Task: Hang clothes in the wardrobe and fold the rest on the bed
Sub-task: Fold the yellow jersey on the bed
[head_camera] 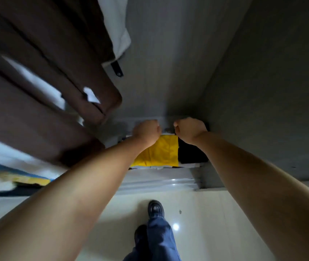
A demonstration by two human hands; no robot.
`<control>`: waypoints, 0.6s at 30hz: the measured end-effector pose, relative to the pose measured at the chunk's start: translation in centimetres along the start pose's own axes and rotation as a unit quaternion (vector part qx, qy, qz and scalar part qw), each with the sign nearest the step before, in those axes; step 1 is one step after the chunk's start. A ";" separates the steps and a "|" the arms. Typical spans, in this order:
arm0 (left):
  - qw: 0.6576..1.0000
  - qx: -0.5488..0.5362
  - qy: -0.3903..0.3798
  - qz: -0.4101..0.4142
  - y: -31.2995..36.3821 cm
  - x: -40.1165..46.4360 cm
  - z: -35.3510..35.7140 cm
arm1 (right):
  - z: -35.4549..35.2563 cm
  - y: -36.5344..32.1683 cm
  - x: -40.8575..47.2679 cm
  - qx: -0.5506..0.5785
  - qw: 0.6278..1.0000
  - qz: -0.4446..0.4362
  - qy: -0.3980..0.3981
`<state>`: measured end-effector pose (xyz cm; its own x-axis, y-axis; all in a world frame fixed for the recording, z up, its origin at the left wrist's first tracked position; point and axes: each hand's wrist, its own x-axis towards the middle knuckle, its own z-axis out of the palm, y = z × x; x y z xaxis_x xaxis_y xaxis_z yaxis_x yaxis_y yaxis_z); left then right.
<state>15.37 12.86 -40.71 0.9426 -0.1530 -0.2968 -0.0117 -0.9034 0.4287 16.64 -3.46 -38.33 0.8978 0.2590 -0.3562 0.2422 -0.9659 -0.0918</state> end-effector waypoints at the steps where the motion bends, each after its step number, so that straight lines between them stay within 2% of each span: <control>1: 1.000 0.012 0.005 0.018 0.9 -0.9 -2.4 | -2.0 -0.2 -1.1 -0.004 1.000 0.004 0.016; 5: 0.997 0.044 0.026 0.052 3.4 -4.2 -11.1 | -8.0 -1.0 -4.4 -0.012 0.997 0.015 0.081; 9: 0.995 0.063 0.063 0.052 5.5 -6.9 -16.6 | -11.8 -2.1 -7.2 -0.015 0.994 0.003 0.105; 14: 0.992 0.098 0.054 0.054 9.2 -8.8 -17.6 | -14.3 -1.9 -11.1 -0.018 0.992 0.002 0.123; 18: 0.992 0.106 0.026 0.068 12.4 -10.1 -15.5 | -14.8 -0.1 -15.3 0.002 0.995 0.012 0.095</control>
<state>10.89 9.39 -19.16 0.9431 -0.2642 -0.2018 -0.2055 -0.9405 0.2706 8.30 -7.31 -19.10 0.9569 0.2307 -0.1765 0.2180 -0.9719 -0.0888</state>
